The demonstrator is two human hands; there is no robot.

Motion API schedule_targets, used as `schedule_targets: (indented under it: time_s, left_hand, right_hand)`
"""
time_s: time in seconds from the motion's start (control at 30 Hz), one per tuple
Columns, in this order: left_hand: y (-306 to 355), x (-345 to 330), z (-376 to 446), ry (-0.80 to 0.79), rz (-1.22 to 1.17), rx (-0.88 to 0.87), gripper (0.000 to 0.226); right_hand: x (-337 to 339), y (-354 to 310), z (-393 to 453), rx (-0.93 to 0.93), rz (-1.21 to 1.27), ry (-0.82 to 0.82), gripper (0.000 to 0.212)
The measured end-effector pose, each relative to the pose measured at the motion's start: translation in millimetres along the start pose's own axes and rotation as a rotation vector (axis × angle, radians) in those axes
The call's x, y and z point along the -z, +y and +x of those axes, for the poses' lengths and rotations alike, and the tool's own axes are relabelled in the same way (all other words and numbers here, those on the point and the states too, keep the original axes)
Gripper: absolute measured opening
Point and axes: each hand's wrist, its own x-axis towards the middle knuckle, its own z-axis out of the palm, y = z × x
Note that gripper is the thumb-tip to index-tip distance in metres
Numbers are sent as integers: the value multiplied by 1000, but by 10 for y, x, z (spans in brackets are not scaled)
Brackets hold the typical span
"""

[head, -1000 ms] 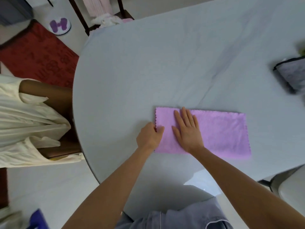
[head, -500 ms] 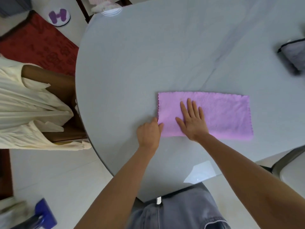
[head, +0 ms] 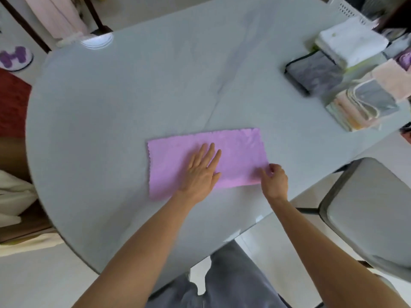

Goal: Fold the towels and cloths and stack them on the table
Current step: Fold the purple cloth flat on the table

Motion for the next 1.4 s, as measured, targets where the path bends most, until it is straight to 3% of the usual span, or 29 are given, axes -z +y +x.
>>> schedule_targets:
  time_s: [0.07, 0.23, 0.37, 0.53, 0.63, 0.7, 0.8, 0.9, 1.0, 1.1, 1.17, 1.33, 1.4]
  left_hand:
    - [93, -74, 111, -35, 25, 23, 65]
    - [231, -284, 236, -125, -1, 47, 76]
    - [212, -299, 338, -112, 17, 58, 77]
    - [288, -392, 327, -114, 58, 34, 85]
    - [337, -420, 274, -137, 59, -8, 95]
    - [367, -388, 251, -97, -4, -12, 92]
    - [283, -271, 275, 191, -129, 104, 65]
    - [221, -152, 515, 328, -138, 281, 58]
    - [236, -207, 661, 237, -81, 354, 57]
    - [34, -359, 600, 215, -4, 399, 58]
    - [-126, -454, 556, 219, 29, 436, 60]
    - [-239, -461, 418, 163, 28, 537, 66]
    - [-159, -360, 407, 191, 26, 459, 65]
  right_hand:
    - [153, 33, 126, -1, 21, -62, 25]
    - [420, 93, 234, 202, 176, -81, 6]
    - [444, 74, 349, 196, 245, -198, 16]
    - [481, 216, 505, 155, 69, -176, 8]
    - [460, 276, 423, 142, -18, -142, 21]
    - [440, 268, 354, 257, -147, 15, 39]
    - [269, 22, 378, 587, -351, 161, 50]
    - [-174, -349, 475, 775, -405, 24, 51]
    - [-602, -545, 456, 816, -529, -131, 56]
    - [-706, -505, 601, 876, -640, -126, 56]
    - [-694, -431, 771, 841, -645, -69, 56]
    - [-525, -153, 893, 523, -668, 45, 62]
    - [-534, -210, 711, 533, -600, 72, 63]
